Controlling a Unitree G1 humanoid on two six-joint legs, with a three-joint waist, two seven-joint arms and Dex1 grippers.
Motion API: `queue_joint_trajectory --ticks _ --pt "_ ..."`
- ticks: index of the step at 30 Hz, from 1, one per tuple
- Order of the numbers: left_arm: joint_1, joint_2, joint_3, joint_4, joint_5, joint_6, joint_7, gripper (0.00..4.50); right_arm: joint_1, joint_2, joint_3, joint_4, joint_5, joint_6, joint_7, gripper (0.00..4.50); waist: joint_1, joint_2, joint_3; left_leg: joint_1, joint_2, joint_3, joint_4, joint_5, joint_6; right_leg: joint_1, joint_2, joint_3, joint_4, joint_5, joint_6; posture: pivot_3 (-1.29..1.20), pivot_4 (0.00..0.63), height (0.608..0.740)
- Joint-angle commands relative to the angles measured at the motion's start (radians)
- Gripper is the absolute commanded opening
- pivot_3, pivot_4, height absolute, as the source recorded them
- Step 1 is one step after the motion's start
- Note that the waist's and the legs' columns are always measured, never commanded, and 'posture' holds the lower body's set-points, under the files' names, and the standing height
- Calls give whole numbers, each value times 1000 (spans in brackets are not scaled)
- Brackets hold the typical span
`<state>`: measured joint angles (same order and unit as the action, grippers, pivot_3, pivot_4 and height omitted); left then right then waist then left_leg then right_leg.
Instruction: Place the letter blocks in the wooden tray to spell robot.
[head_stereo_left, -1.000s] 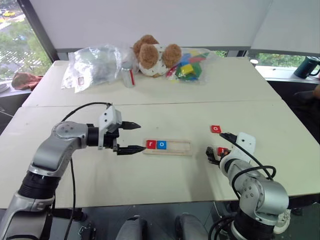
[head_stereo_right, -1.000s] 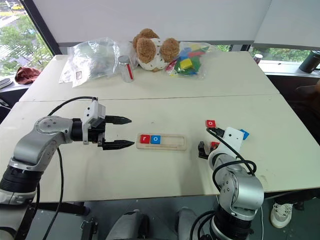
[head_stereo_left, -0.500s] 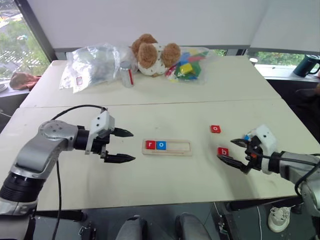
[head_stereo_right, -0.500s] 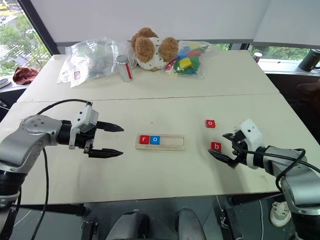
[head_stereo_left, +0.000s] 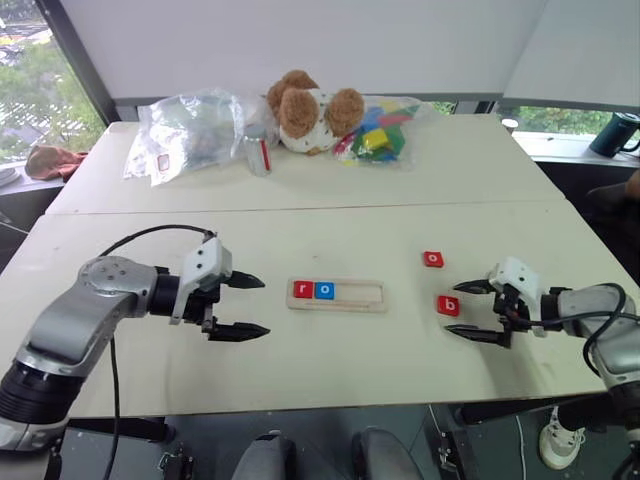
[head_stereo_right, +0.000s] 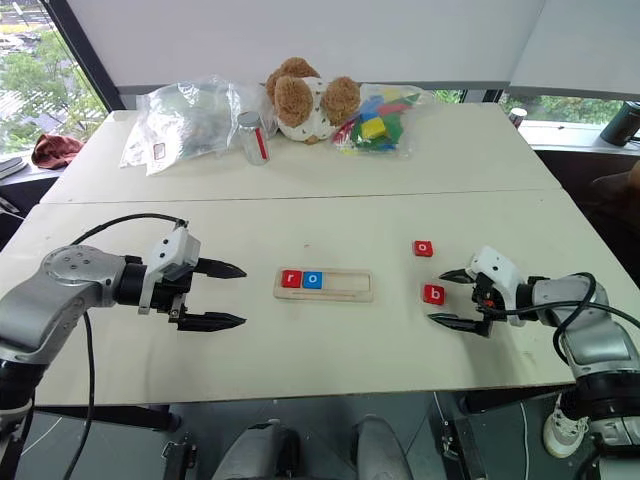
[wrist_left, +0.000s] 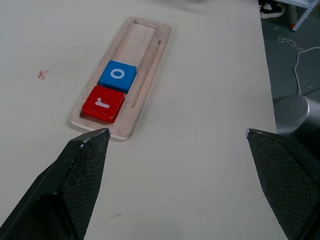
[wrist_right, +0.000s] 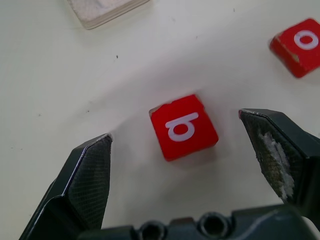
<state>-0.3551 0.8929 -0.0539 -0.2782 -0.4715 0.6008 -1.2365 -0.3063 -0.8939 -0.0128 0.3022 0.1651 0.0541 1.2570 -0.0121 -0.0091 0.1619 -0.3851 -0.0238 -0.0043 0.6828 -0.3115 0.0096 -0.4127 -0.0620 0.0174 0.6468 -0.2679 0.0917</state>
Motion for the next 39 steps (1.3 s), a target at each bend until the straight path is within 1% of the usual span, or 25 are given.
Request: queue_joint_trajectory --ticks 1,2,5,6,9,11,15,18,20,23,29,32,35,39 --pt "0 18 36 -23 -16 -1 6 4500 -46 -10 16 44 -9 -44 41 3309 1 0 0 0 0 0 0 0 0 0 0 0 0 0 0 0 150 740" --pt "3 22 38 -22 -15 -1 6 4500 -56 -10 24 61 -13 -54 52 2747 1 0 0 0 0 0 -1 0 0 0 0 0 0 0 0 0 150 740" --pt "17 36 46 -19 -7 -6 8 4500 -77 -8 36 87 -6 -49 77 1407 0 0 0 -1 0 -1 -2 0 0 -1 0 0 0 0 0 0 150 740" --pt "23 40 47 -16 -1 -12 9 4500 -84 -8 41 94 -8 -47 85 1180 0 0 0 -1 0 -1 -2 0 0 -2 0 0 0 0 0 0 150 740" --pt "37 52 57 -12 1 -17 12 4500 -108 -4 52 108 -4 -21 109 1190 0 1 0 -1 0 0 -1 0 -1 -2 -1 0 0 0 0 0 150 740" --pt "43 59 63 -7 7 -22 14 4500 -136 6 59 76 17 34 128 1190 -1 1 0 -1 0 0 -1 0 -1 -2 -1 0 0 0 0 0 150 740" --pt "44 68 70 4 8 -24 16 4500 -280 78 112 -35 41 200 123 1190 -9 2 1 -2 0 0 -1 0 -1 -3 -1 1 0 0 0 0 150 740" --pt "45 70 68 7 8 -25 17 4500 -392 143 188 -51 -4 248 123 1190 -10 3 1 -6 0 0 -1 1 -3 -10 -1 1 3 0 -1 0 150 740" --pt "52 68 66 7 13 -30 20 4500 -454 183 257 -26 -58 226 127 1190 -2 3 1 -8 0 0 -2 2 -3 -13 0 1 4 0 -1 0 150 740" --pt "65 60 62 0 20 -35 38 4500 -513 238 324 13 -112 226 106 1190 5 2 1 -10 0 -1 -3 1 -3 -13 -1 0 2 0 -1 0 150 740" --pt "100 47 73 -38 6 -22 79 4500 -534 277 386 16 -154 231 122 1190 0 2 1 -19 -3 -1 1 4 -7 -19 -3 0 1 0 0 0 150 740" --pt "117 44 75 -45 6 -24 95 4500 -536 283 397 9 -160 233 132 1190 -2 2 1 -20 -3 -1 1 4 -7 -21 -3 -1 2 0 0 0 150 740" --pt "140 48 60 -56 16 -41 96 4500 -533 309 395 2 -164 250 109 1190 -3 2 1 -21 -2 -1 0 4 -8 -22 -2 -1 2 0 0 0 150 740" --pt "132 41 56 -52 15 -40 99 4500 -532 335 399 6 -172 259 92 1190 -4 2 1 -21 -2 -1 1 5 -9 -22 -2 -1 3 0 0 0 150 740"
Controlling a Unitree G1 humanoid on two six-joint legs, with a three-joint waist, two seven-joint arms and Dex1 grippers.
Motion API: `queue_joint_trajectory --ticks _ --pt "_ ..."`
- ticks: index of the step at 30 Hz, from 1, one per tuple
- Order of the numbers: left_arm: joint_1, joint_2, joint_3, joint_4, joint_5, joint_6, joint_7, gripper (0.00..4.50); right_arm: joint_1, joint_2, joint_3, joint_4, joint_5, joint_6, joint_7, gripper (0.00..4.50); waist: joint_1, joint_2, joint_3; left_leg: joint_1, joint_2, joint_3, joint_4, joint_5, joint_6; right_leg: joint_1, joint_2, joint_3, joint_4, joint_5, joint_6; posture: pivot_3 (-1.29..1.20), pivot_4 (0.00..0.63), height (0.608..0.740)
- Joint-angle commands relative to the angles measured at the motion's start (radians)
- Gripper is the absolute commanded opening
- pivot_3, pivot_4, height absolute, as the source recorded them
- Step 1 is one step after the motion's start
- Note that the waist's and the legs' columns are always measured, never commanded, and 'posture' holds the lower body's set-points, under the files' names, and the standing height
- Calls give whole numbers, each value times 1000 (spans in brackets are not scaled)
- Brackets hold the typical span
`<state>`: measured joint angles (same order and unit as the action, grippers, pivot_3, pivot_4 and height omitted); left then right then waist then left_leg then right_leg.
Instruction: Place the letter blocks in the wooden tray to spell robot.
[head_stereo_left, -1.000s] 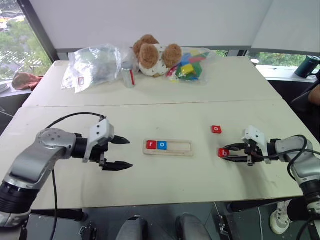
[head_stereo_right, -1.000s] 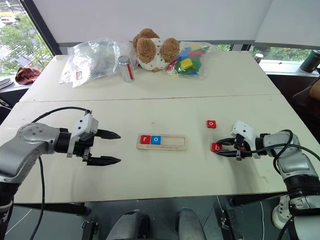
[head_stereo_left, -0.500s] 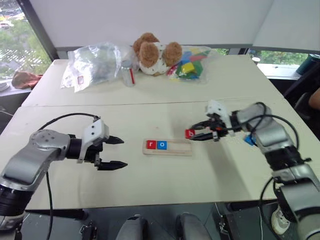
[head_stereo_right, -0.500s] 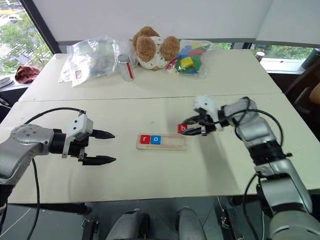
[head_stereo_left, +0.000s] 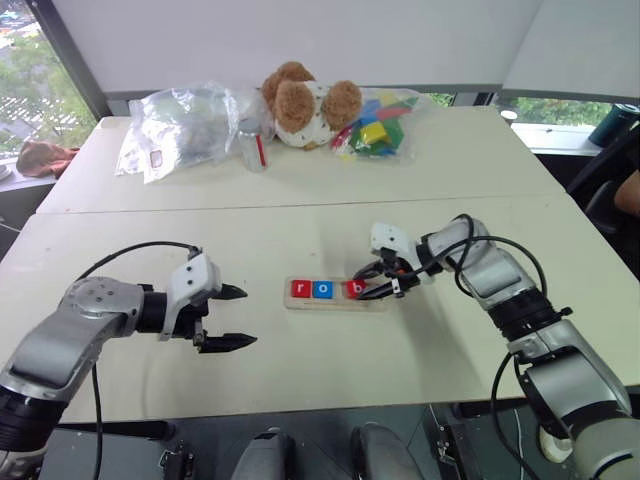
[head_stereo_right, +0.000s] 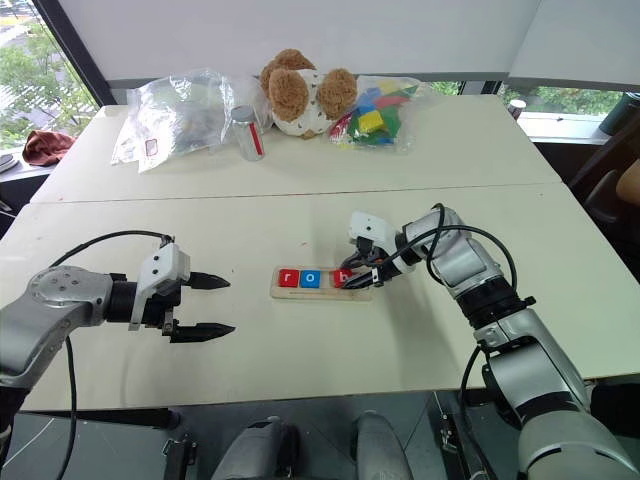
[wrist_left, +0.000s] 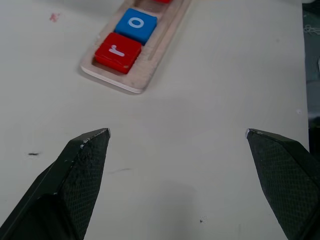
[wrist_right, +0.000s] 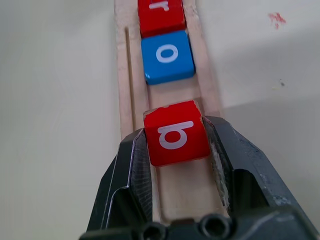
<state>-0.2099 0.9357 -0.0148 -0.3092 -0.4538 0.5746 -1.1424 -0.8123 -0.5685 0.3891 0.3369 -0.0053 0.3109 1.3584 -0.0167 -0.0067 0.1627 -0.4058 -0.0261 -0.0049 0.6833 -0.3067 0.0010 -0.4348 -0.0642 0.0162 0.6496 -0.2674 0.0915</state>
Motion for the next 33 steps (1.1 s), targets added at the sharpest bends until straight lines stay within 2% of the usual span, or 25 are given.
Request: queue_joint_trajectory --ticks 1,33 --pt "-19 -3 15 -16 -1 -14 6 4500 -28 15 -3 -24 -5 2 -15 1190 1 0 0 0 0 0 0 0 0 0 0 0 0 0 0 0 150 740" --pt "-43 -34 -2 18 34 -34 17 4500 -42 109 20 6 -24 13 -65 1190 0 0 0 0 0 0 0 1 -1 0 1 -1 1 0 0 0 150 740"
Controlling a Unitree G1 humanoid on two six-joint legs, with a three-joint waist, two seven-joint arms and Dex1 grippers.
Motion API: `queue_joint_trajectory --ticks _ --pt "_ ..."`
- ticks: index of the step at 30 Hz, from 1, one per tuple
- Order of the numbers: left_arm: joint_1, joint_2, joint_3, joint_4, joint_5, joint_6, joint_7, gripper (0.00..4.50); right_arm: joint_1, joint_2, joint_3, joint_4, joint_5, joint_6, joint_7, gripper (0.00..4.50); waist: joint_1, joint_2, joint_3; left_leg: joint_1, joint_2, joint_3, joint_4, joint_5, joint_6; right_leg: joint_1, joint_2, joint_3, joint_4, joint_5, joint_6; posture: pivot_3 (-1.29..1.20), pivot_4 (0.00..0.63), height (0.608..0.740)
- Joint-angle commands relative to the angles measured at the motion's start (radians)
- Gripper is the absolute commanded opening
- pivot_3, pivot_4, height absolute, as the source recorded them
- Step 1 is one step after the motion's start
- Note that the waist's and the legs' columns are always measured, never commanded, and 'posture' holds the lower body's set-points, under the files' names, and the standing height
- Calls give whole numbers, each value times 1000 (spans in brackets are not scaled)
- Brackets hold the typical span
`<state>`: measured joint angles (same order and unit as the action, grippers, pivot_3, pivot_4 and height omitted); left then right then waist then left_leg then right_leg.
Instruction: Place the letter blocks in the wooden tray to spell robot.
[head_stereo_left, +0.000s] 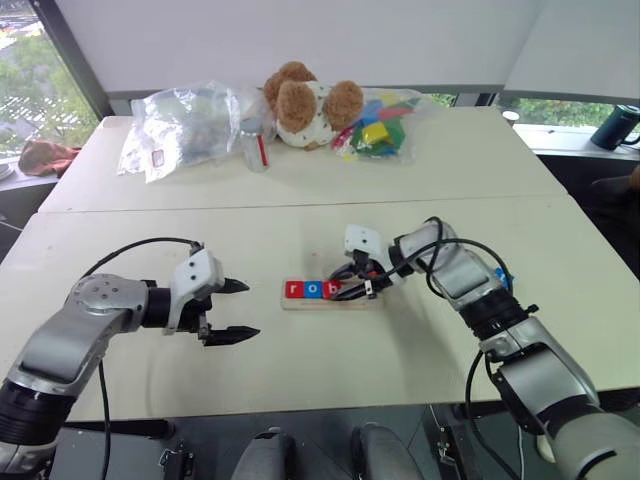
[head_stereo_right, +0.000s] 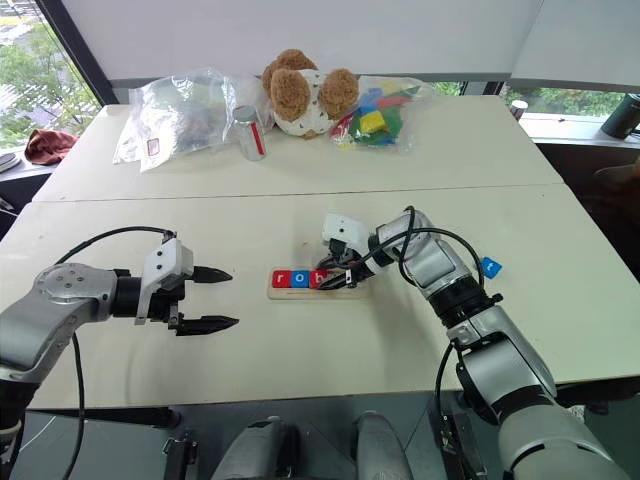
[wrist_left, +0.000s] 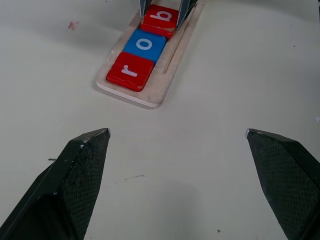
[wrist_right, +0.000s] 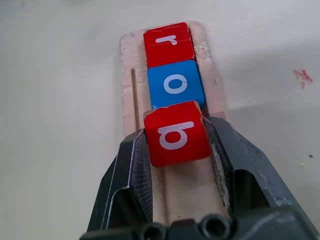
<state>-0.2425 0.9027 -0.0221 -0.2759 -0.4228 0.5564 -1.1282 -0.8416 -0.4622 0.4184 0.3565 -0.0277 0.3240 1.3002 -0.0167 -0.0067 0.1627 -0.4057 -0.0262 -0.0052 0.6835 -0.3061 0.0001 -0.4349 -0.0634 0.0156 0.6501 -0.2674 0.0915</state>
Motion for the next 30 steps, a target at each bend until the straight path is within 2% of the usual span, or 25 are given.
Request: queue_joint_trajectory --ticks 1,12,18,19,25,27,30 --pt "-12 -1 5 -16 2 -15 2 4500 -11 1 -9 -13 -2 -1 -9 1190 0 0 0 0 0 0 0 0 0 0 0 0 0 0 0 0 150 740" --pt "-25 -11 0 -14 4 -14 6 4500 6 4 -6 -30 0 11 -13 1190 0 0 0 0 0 0 0 0 0 0 0 0 0 0 0 0 150 740" --pt "-36 -12 -7 6 13 -23 5 4500 15 11 -6 -38 -5 19 -32 4339 0 0 0 0 0 0 0 0 0 0 0 0 1 0 0 0 150 740" --pt "-37 -13 -7 8 14 -23 5 4500 13 13 -11 -40 -1 24 -38 4474 0 0 0 0 0 0 0 0 0 0 0 0 1 0 0 0 150 740" --pt "-35 -14 -3 6 16 -23 7 4500 -18 13 -78 -64 37 69 -87 4474 0 0 0 0 0 0 0 0 0 0 0 0 1 0 0 0 150 740" --pt "-30 -15 3 -9 9 -17 8 4500 -28 -1 -131 -81 52 96 -135 4474 1 0 0 0 0 0 0 0 0 0 0 0 1 0 0 0 150 740" --pt "-32 -37 26 -58 -38 16 23 4500 -21 -38 -263 -138 52 194 -292 4474 7 0 0 0 0 0 0 0 0 0 0 0 1 0 0 0 150 740"
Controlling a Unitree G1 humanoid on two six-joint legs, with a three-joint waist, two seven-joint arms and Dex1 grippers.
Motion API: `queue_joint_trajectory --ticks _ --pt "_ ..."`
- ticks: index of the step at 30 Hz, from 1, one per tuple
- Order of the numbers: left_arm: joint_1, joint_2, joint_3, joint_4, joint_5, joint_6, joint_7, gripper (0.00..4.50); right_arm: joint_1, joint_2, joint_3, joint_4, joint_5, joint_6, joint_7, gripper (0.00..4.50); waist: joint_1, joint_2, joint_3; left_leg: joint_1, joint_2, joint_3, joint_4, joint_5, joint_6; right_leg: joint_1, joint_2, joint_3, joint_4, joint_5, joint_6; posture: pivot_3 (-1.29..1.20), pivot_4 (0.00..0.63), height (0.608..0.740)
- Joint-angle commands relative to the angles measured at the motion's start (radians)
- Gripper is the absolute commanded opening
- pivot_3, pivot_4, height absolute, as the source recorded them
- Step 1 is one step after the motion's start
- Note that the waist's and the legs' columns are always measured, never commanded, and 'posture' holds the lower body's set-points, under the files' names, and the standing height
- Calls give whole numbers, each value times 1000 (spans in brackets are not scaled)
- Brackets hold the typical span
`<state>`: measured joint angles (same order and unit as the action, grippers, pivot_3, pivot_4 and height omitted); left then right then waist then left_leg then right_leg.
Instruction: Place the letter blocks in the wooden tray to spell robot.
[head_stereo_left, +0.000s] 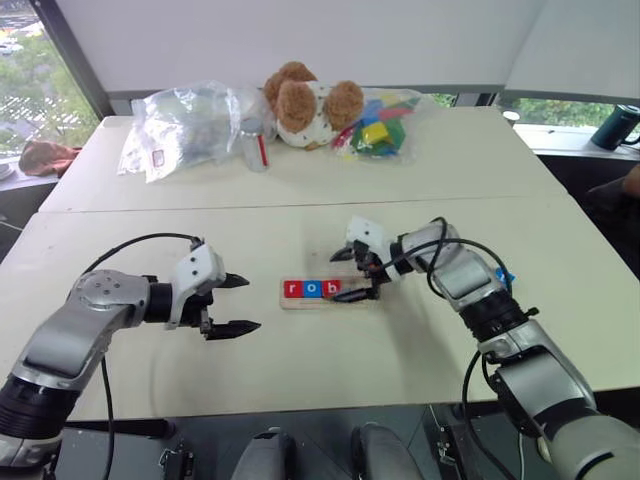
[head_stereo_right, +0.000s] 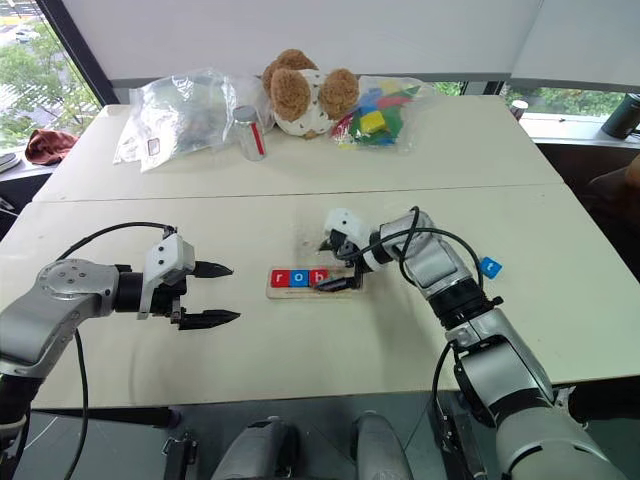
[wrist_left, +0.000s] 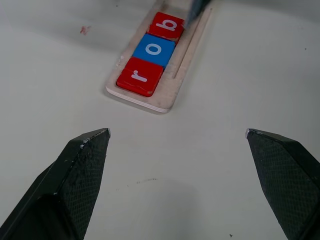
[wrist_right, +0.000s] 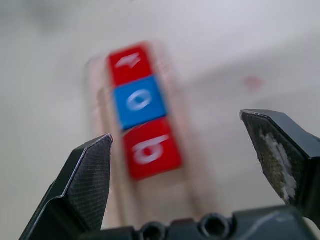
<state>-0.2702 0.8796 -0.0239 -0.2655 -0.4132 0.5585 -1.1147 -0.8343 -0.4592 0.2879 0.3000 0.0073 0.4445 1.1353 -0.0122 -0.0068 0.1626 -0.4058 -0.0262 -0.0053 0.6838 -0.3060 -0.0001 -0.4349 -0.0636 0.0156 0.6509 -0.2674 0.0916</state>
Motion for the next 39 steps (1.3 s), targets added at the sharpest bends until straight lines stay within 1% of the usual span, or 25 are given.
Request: queue_joint_trajectory --ticks 1,2,5,8,10,14,16,18,21,26,29,32,34,39 --pt "-12 -24 35 -87 -68 29 17 4500 -10 -55 -186 -122 8 117 -196 4474 5 0 0 0 0 0 0 0 0 0 0 0 0 0 0 0 150 740" --pt "-34 -38 37 -102 -89 47 26 4500 26 -58 -261 -185 -8 195 -297 4474 6 0 0 -1 0 -1 0 0 0 0 -1 0 0 0 0 0 150 740" --pt "-87 -66 32 -114 -119 79 44 4500 118 -40 -384 -336 -41 361 -500 4474 13 -2 -1 -2 0 -2 0 0 0 0 -1 0 0 0 0 0 150 740" --pt "-160 -94 -5 -82 -118 81 35 4500 246 47 -481 -477 -90 481 -707 4474 14 -2 -2 -1 0 -2 0 0 0 0 0 0 0 0 0 0 150 740" --pt "-185 -105 -21 -60 -111 77 25 4500 291 96 -509 -522 -91 520 -780 4474 2 -1 -2 -1 0 -1 0 1 -1 -1 1 1 1 0 0 0 150 740" --pt "-223 -124 -64 7 -68 36 3 4500 383 211 -520 -562 -68 533 -886 4474 -10 -1 -2 2 0 2 0 1 -1 -1 2 4 5 0 0 0 150 740" --pt "-229 -126 -72 34 -51 18 0 4500 391 262 -553 -550 -65 538 -952 4474 -10 -1 -2 3 0 2 0 0 0 -1 3 4 8 0 0 0 150 740" --pt "-229 -129 -70 49 -43 10 4 4500 391 295 -573 -533 -47 544 -984 4474 -7 -1 -2 4 0 2 0 0 1 -1 3 4 11 0 0 0 150 740" --pt "-215 -132 -67 46 -39 7 8 4500 391 317 -565 -506 -21 527 -998 4474 -4 -1 -2 5 0 2 0 0 1 -1 3 4 12 0 0 0 150 740" --pt "-185 -142 -62 28 -34 8 34 4500 395 313 -524 -417 -13 467 -1014 4474 -7 -1 -2 6 0 2 0 0 2 0 3 3 12 0 0 0 150 740" --pt "-172 -149 -68 16 -29 7 48 4500 395 304 -488 -357 -21 423 -1018 3664 -8 -1 -2 7 0 2 0 0 2 2 3 4 12 0 0 0 150 740" --pt "-157 -150 -69 4 -27 7 57 4500 401 296 -468 -337 -26 398 -1028 2035 -8 -1 -2 14 0 2 -1 -1 3 8 3 4 10 0 0 0 150 740" --pt "-150 -150 -68 -1 -27 7 60 4500 401 298 -466 -336 -23 390 -1038 1155 -7 -1 -2 15 0 2 0 -1 3 9 3 4 10 0 0 0 150 740" --pt "-152 -157 -73 -3 -26 8 65 4500 403 300 -473 -360 -33 387 -1088 1168 -5 -2 -2 15 0 2 0 -1 3 9 2 4 10 0 0 0 150 740"
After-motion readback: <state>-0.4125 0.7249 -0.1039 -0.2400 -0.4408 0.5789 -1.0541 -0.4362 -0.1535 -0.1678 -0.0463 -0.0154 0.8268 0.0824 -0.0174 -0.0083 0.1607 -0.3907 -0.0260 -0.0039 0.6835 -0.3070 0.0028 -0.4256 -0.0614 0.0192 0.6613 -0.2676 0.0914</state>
